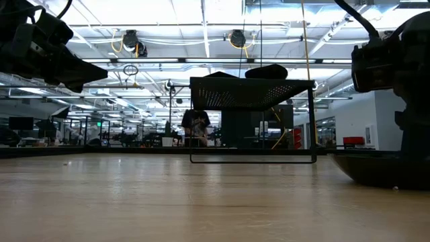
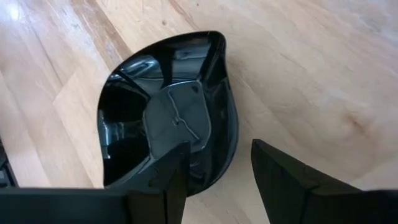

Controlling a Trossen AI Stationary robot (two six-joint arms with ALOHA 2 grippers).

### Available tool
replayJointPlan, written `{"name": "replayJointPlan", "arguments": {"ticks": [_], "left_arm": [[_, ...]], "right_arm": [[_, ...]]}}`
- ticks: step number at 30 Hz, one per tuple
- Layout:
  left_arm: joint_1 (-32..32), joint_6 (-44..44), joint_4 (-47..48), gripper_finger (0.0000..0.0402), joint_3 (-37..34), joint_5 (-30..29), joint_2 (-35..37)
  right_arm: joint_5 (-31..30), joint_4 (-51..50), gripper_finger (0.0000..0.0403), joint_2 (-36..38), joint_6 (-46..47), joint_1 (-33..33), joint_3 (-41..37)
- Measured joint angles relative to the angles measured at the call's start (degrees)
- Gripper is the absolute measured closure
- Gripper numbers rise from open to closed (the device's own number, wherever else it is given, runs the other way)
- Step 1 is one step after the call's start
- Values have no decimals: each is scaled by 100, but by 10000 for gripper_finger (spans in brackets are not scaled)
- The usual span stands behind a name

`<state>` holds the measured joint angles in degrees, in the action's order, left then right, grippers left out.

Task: Pick & Place Mini shaped plates
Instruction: Stack the leaf shaped plate on top of the leaf shaped plate on the shelf

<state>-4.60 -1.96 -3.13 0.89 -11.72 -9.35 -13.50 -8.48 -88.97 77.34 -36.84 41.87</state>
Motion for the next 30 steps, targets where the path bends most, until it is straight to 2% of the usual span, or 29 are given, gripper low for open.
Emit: {"name": "replayJointPlan", "arguments": {"ticks": [9, 16, 25, 30], "left_arm": [[2, 0, -5, 376, 0, 1, 1], [1, 0, -5, 376, 0, 1, 1], [1, 0, -5, 376, 0, 1, 0], [1, 0, -5, 376, 0, 1, 1]], "right_arm": [[2, 14, 256, 0, -2, 2, 0], [4, 18, 305, 0, -83, 2, 2], [5, 210, 392, 0, -613, 31, 2], [25, 715, 398, 0, -1021, 133, 2]]}}
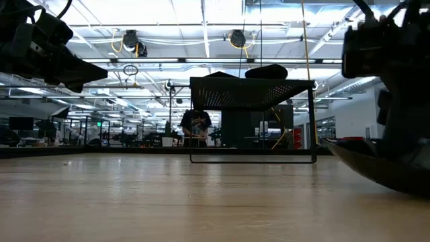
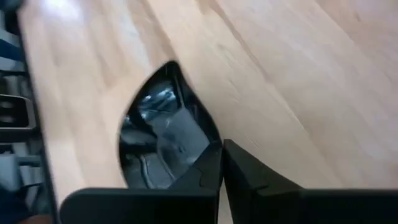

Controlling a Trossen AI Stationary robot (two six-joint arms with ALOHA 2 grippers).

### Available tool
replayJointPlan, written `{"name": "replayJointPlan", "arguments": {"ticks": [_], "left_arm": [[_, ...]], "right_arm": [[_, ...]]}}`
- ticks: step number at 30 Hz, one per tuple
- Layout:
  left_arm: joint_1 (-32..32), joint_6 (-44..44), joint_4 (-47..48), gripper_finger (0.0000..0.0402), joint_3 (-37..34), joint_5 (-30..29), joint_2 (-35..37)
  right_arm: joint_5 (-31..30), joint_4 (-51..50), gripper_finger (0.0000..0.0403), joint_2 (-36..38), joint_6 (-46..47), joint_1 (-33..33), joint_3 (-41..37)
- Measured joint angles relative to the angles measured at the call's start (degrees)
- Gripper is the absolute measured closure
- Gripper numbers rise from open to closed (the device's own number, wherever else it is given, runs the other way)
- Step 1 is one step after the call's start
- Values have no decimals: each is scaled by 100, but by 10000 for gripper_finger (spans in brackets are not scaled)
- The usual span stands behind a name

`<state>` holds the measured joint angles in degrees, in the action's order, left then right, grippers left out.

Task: Pick & Place Mini shaped plates
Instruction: Stack the leaf shaped plate on top of the leaf shaped plate on the shelf

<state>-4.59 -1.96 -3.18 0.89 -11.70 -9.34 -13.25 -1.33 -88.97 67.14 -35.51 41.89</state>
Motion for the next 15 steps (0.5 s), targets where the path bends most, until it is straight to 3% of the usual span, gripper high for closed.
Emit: {"name": "replayJointPlan", "arguments": {"ticks": [8, 15], "left_arm": [[0, 0, 0, 376, 0, 2, 0], [-1, 0, 0, 376, 0, 2, -2]], "right_arm": [[249, 915, 402, 54, -629, 257, 4], [436, 2307, 402, 59, -1535, 640, 4]]}}
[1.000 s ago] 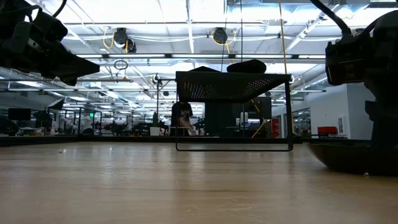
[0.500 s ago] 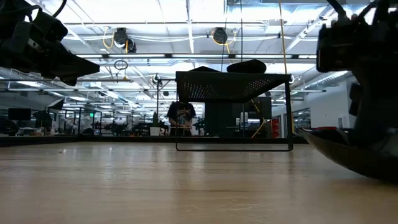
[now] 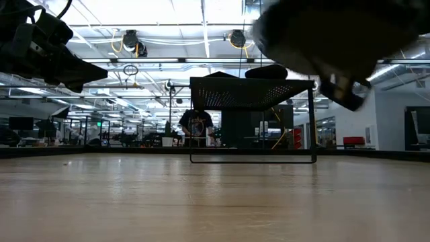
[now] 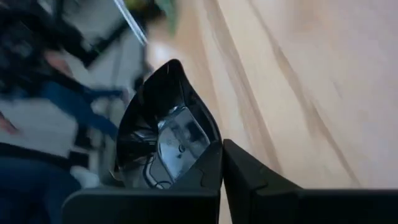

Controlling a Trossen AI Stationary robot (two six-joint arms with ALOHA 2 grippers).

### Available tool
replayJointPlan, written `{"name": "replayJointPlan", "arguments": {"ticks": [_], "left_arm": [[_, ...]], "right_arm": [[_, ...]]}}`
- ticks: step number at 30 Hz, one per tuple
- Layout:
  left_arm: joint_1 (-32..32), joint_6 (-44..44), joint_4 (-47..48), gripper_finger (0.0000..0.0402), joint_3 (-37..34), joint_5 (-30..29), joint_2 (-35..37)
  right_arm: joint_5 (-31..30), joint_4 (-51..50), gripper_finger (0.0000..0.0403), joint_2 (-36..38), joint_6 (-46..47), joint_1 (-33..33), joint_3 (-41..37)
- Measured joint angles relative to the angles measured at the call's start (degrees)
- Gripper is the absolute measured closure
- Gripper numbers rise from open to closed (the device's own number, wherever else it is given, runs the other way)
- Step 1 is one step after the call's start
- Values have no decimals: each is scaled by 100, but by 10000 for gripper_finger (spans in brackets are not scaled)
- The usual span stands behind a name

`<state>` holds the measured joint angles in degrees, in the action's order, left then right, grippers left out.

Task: Pick & Place Mini shaped plates
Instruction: Stack the leaf shaped plate on top of the leaf shaped plate on the shelf

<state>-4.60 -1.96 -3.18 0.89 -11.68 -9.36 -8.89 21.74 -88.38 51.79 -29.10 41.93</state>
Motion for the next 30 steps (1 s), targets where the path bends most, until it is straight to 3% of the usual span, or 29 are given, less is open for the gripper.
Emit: {"name": "replayJointPlan", "arguments": {"ticks": [5, 8, 13, 20, 24, 30], "left_arm": [[2, 0, 0, 376, 0, 0, -1], [2, 0, 0, 376, 0, 0, 0], [0, 0, 0, 376, 0, 0, 1], [2, 0, 0, 376, 0, 0, -1], [2, 0, 0, 376, 0, 0, -1], [2, 0, 0, 376, 0, 0, 0]], "right_arm": [[-157, 1019, 402, 83, -88, 410, 0], [-159, 1096, 403, 464, -279, 712, 0], [-559, 364, 403, 1688, -739, 1232, 0], [-1610, -2062, 403, 3383, -488, 2326, 0], [-1674, -2992, 403, 3746, -301, 2938, -23], [-1617, -2973, 403, 3598, -360, 3288, -96]]}}
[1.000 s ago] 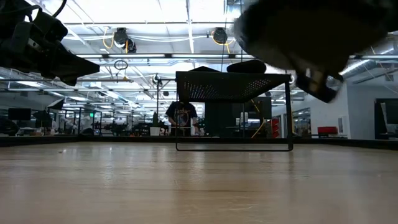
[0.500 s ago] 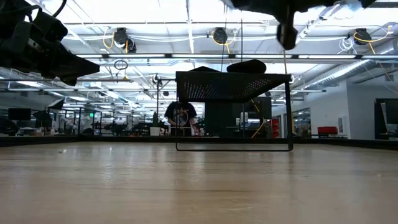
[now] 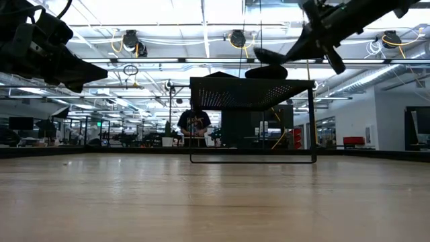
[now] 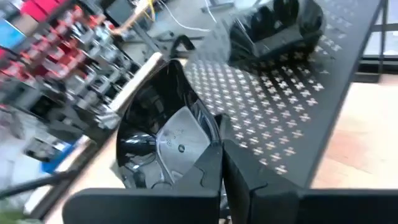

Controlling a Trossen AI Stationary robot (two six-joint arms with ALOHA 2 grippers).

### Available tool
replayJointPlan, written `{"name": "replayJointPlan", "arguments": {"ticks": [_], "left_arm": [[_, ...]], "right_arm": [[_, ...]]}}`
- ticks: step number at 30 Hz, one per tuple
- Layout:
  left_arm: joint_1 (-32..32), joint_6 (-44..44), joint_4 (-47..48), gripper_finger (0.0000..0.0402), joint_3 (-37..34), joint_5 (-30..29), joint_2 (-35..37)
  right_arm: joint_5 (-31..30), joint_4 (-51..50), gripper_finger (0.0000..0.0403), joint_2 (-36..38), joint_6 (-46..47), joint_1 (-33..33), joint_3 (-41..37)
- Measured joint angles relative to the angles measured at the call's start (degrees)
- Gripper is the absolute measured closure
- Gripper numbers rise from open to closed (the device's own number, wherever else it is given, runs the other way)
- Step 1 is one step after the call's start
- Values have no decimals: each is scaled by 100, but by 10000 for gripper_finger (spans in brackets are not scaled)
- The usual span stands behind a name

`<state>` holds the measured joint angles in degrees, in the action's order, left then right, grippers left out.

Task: Pick & Place Mini shaped plates
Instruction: Stack the leaf shaped plate on top of the leaf shaped plate on the shelf, then return to Home Position

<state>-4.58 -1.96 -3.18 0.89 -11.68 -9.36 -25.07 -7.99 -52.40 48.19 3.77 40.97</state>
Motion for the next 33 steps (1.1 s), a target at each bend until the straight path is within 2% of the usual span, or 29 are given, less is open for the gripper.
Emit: {"name": "replayJointPlan", "arguments": {"ticks": [9, 18, 24, 33], "left_arm": [[-1, 0, 0, 376, 0, 0, 2], [0, 0, 0, 376, 0, 0, 2], [-2, 0, 0, 376, 0, 0, 2], [0, 0, 0, 376, 0, 0, 2]], "right_arm": [[137, 333, 398, -500, -159, 4, -4], [134, 455, 353, -495, -394, 0, -4], [134, 504, 318, -303, -583, 0, -4], [152, 478, 288, 392, -781, -15, -4]]}}
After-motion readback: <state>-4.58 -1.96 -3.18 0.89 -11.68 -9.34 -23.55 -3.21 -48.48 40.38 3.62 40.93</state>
